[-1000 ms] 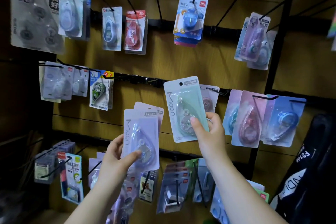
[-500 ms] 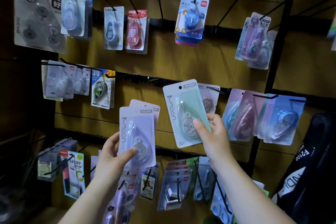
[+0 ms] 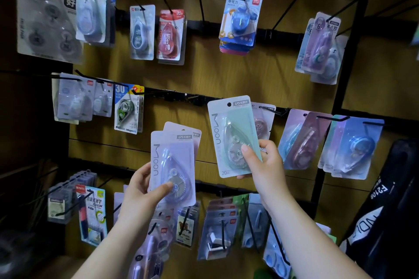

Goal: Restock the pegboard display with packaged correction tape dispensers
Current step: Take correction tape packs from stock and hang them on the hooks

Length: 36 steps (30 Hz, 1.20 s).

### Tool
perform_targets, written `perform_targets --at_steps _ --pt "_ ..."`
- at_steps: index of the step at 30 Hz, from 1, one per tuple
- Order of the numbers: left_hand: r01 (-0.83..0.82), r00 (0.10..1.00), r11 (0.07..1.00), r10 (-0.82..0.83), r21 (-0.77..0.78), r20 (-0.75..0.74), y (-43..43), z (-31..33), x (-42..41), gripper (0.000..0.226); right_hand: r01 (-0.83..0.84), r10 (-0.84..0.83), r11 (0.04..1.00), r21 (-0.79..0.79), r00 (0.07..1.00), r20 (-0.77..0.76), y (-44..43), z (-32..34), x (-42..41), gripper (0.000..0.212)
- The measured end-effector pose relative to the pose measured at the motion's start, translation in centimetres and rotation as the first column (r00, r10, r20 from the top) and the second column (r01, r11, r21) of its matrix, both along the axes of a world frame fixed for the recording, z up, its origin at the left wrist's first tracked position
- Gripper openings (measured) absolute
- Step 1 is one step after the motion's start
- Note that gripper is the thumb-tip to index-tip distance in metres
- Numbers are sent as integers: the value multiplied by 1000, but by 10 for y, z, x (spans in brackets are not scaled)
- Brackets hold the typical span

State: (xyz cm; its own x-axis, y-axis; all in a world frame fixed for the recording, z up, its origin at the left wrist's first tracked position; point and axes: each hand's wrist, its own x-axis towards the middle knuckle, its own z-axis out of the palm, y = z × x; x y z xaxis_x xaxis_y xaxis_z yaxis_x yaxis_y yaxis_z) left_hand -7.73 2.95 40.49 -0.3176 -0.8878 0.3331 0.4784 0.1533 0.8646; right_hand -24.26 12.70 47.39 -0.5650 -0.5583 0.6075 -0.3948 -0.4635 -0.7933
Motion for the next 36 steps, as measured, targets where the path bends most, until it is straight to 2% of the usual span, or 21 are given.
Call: perform_targets --at_steps 3,7,14,19,26,31,36 --pt "2 1000 1000 -2 4 3 0 -1 -1 46 -4 4 1000 15 1000 -14 -2 -3 0 12" --pt "-2 1000 1000 2 2 -5 2 0 -1 44 -4 5 1000 16 998 -65 2 -17 1 21" --pt "2 1000 1000 -2 2 -6 4 3 -1 43 -1 -4 994 -105 999 -53 7 -1 -3 20" --pt "13 1000 1000 -13 1 -2 6 3 -1 45 32 -33 999 -24 998 -62 0 3 -5 20" --pt "12 1000 1000 -12 6 9 2 0 -2 45 76 -76 997 28 997 13 -19 -1 -16 10" --pt "3 1000 1000 -4 21 12 -5 -1 -4 44 156 -164 983 91 983 82 -51 7 -30 16" --pt "18 1000 999 -18 28 -1 -13 0 -6 44 286 -300 944 162 952 67 -81 15 -47 29"
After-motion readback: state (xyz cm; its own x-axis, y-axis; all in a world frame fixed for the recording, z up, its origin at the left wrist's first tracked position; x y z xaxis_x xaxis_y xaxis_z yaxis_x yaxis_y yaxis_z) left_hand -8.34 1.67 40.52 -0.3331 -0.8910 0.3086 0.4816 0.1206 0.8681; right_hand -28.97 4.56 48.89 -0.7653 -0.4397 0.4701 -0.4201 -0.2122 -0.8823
